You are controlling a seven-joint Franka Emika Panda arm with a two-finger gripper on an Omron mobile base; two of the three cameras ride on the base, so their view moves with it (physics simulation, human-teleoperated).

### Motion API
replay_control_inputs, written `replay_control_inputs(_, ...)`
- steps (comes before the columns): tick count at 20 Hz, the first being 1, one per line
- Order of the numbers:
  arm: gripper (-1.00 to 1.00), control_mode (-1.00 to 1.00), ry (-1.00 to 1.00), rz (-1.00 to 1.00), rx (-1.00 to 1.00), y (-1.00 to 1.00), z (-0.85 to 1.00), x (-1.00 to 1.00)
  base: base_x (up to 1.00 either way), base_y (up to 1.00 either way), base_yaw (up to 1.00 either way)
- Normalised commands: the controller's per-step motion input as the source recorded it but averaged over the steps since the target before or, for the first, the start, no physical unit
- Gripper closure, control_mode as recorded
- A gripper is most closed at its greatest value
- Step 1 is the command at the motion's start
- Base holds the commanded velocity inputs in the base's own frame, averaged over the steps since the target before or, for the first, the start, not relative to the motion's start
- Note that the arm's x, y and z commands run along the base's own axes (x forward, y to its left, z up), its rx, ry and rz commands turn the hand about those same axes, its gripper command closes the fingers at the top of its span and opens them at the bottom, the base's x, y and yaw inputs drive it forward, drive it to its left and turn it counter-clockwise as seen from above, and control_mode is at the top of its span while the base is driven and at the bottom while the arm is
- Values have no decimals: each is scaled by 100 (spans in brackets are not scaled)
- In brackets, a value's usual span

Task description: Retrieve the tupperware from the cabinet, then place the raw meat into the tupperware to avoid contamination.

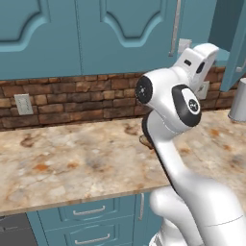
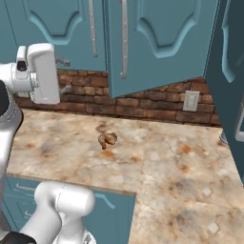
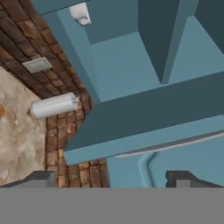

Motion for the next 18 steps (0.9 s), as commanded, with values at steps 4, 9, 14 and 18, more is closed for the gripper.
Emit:
replay_control_inputs(4,-100,-100,0,0,0,-17,0,27,0,0,0)
replay_control_inputs(9,-100,-100,0,0,0,-20,0,21,0,0,0)
replay_control_inputs(14,-100,-100,0,0,0,-22,0,18,0,0,0)
replay_control_inputs(18,-100,-100,0,0,0,-22,0,19,0,0,0)
